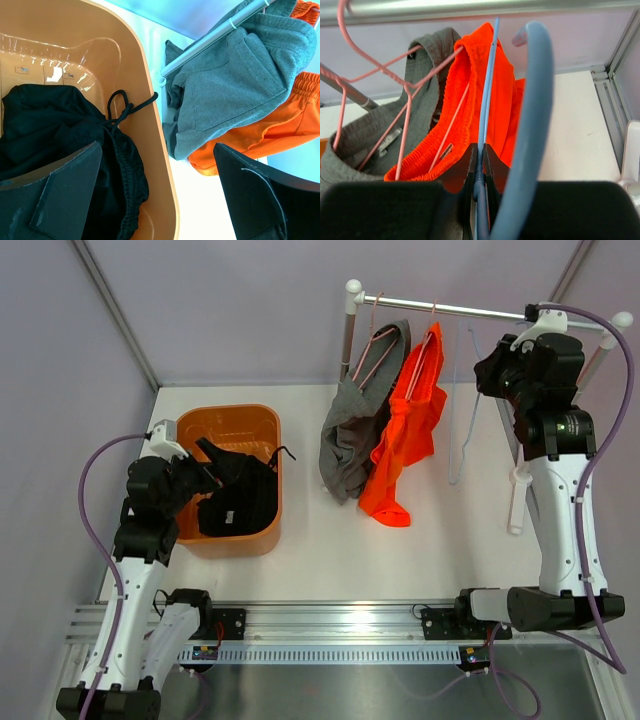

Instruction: Remove the shorts from the hanger

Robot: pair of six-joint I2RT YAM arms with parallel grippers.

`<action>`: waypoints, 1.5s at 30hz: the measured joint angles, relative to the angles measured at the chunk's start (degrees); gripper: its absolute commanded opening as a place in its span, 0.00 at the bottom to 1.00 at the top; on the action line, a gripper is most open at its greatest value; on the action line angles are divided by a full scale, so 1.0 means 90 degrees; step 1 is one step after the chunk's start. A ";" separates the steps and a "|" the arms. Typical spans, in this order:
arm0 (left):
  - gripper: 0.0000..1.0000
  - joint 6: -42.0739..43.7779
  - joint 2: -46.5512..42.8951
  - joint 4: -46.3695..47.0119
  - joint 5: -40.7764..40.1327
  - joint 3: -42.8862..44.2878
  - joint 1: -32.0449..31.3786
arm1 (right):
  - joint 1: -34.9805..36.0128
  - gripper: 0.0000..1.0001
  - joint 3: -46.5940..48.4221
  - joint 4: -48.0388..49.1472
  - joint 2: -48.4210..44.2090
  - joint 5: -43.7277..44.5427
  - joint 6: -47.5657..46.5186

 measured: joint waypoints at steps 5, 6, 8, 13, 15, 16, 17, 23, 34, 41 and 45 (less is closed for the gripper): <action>0.99 0.0119 0.0075 -0.0051 0.0019 0.0073 0.0000 | 0.0000 0.00 0.0879 -0.0323 0.0454 0.0253 0.0100; 0.99 0.0138 0.0087 -0.0063 0.0022 0.0087 0.0000 | -0.0002 0.00 0.1054 -0.0369 0.0551 0.0287 0.0121; 0.99 0.0175 0.0119 -0.0092 0.0034 0.0119 0.0000 | 0.0000 0.00 0.1447 -0.0459 0.0799 0.0398 0.0146; 0.99 0.0308 0.0223 -0.0248 0.0061 0.0253 0.0000 | -0.0002 0.00 0.2084 -0.0738 0.1302 0.0607 0.0206; 0.99 0.0359 0.0253 -0.0311 0.0068 0.0311 0.0000 | 0.0000 0.00 0.2176 -0.0765 0.1445 0.0670 0.0226; 0.99 0.0389 0.0253 -0.0318 0.0070 0.0328 0.0000 | -0.0002 0.00 0.2198 -0.0780 0.1506 0.0712 0.0243; 0.99 0.0408 0.0253 -0.0328 0.0075 0.0345 0.0000 | -0.0002 0.00 0.2215 -0.0801 0.1569 0.0738 0.0255; 0.99 0.0476 0.0253 -0.0340 0.0085 0.0396 0.0000 | -0.0002 0.00 0.2497 -0.0954 0.1991 0.0831 0.0284; 0.99 0.0510 0.0270 -0.0340 0.0085 0.0396 0.0000 | -0.0012 0.00 0.2684 -0.1027 0.2557 0.1200 0.0257; 0.99 0.0563 0.0328 -0.0340 0.0087 0.0396 0.0000 | -0.0046 0.00 0.1977 -0.0544 0.2392 0.1348 0.0253; 0.99 0.0568 0.0335 -0.0340 0.0087 0.0396 0.0000 | -0.0046 0.00 0.1511 -0.0376 0.2033 0.1372 0.0250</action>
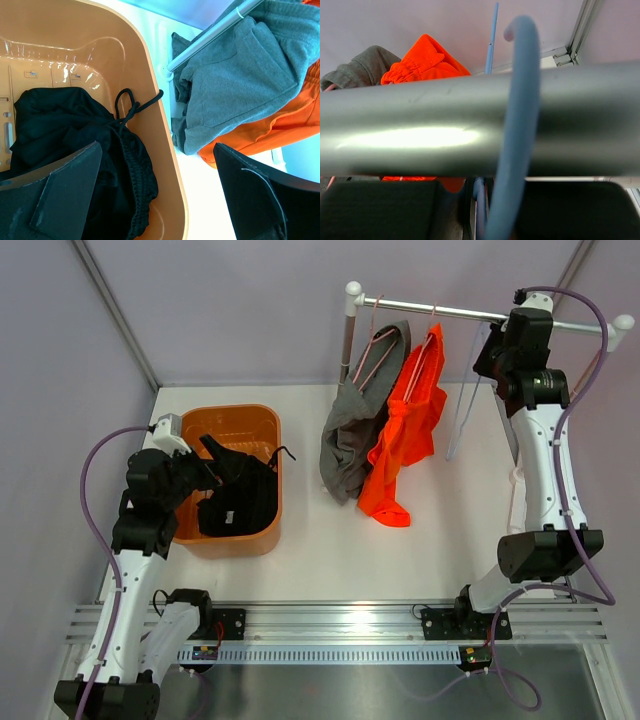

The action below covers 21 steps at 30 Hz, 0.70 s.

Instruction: Remove the shorts from the hanger

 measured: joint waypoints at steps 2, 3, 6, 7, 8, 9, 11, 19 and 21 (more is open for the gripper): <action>0.99 0.0000 0.0000 0.0000 0.0000 0.0000 0.0000 | 0.0000 0.00 -0.0155 0.0017 -0.0153 0.0000 0.0002; 0.99 0.0000 0.0000 0.0000 0.0000 0.0000 0.0000 | 0.0000 0.02 -0.0223 0.0024 -0.0216 0.0002 0.0002; 0.99 0.0000 0.0000 0.0000 0.0000 -0.0005 0.0000 | 0.0000 0.20 -0.0340 0.0024 -0.0340 0.0010 0.0007; 0.99 0.0000 0.0000 0.0000 0.0002 -0.0007 0.0000 | -0.0002 0.25 -0.0367 0.0022 -0.0374 0.0015 0.0022; 0.99 0.0000 0.0000 0.0000 0.0002 -0.0007 0.0000 | -0.0002 0.35 -0.0408 -0.0002 -0.0415 0.0017 0.0046; 0.99 0.0000 0.0000 0.0000 0.0000 -0.0010 0.0000 | -0.0002 0.40 -0.0449 -0.0034 -0.0452 0.0019 0.0066; 0.99 0.0002 0.0000 0.0002 0.0002 -0.0024 0.0000 | -0.0007 0.48 -0.0491 -0.0102 -0.0517 0.0019 0.0092; 0.99 0.0012 -0.0002 0.0000 0.0007 -0.0102 0.0000 | -0.0007 0.59 -0.0539 -0.0376 -0.1105 0.0121 0.0129; 0.99 0.0019 -0.0007 0.0000 0.0007 -0.0102 0.0000 | -0.0010 0.59 -0.0554 -0.0386 -0.1358 0.0206 0.0134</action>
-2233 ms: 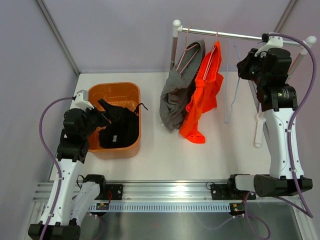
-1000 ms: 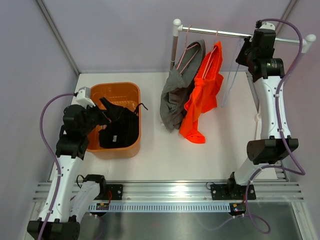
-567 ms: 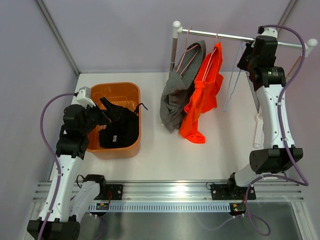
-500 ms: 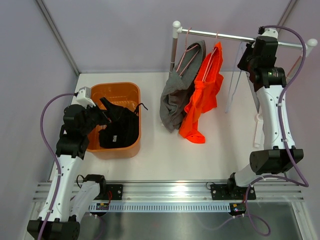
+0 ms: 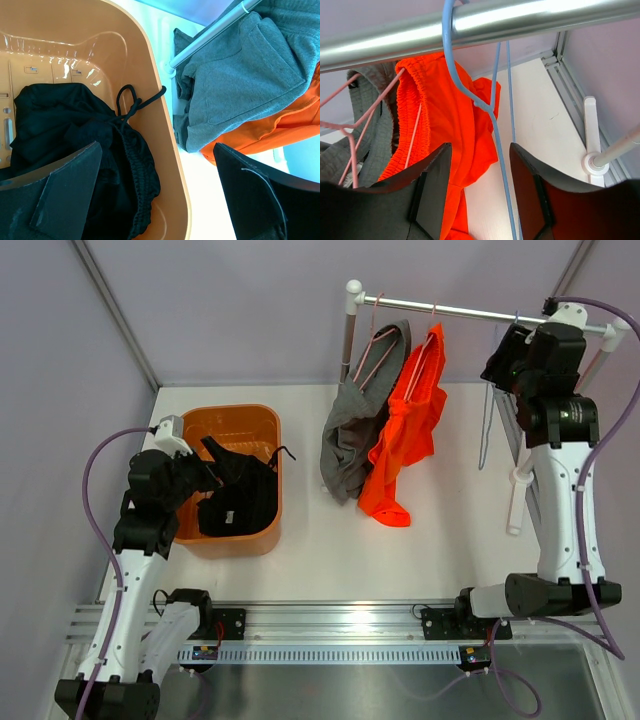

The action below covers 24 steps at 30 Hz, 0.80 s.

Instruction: Remove the shorts from the hanger

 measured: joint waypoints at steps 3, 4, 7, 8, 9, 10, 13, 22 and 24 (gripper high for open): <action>0.99 0.0005 -0.0005 0.0000 0.0002 0.0000 0.0000 | -0.0002 0.63 -0.0036 -0.0049 -0.0415 0.0119 0.0010; 0.99 0.0010 -0.0010 0.0000 0.0005 0.0000 0.0000 | -0.0005 0.64 -0.0036 -0.0063 -0.0551 0.0131 0.0024; 0.99 0.0032 -0.0046 0.0000 0.0012 0.0000 0.0000 | -0.0005 0.64 -0.0010 -0.0107 -0.0906 0.0104 0.0085; 0.99 0.0039 -0.0058 0.0000 0.0012 0.0000 0.0000 | -0.0005 0.63 0.0051 -0.0138 -0.0964 0.0041 0.0129; 0.99 0.0046 -0.0066 0.0000 0.0012 0.0000 0.0000 | 0.0007 0.63 0.0109 -0.0141 -0.0988 -0.0051 0.0165; 0.99 0.0049 -0.0075 0.0000 0.0012 0.0000 0.0000 | 0.0039 0.63 0.0165 -0.0138 -0.0991 -0.0112 0.0202; 0.99 0.0051 -0.0075 0.0000 0.0015 0.0000 0.0000 | 0.0636 0.65 0.0284 -0.0121 -0.0838 0.0017 0.0255; 0.99 0.0104 -0.0075 0.0000 0.0010 0.0000 0.0000 | 0.1909 0.64 0.0879 -0.0005 0.0908 0.0578 0.0260; 0.99 0.0126 -0.0075 0.0000 0.0012 0.0000 0.0000 | 0.1977 0.64 0.0918 0.0034 0.1212 0.0699 0.0262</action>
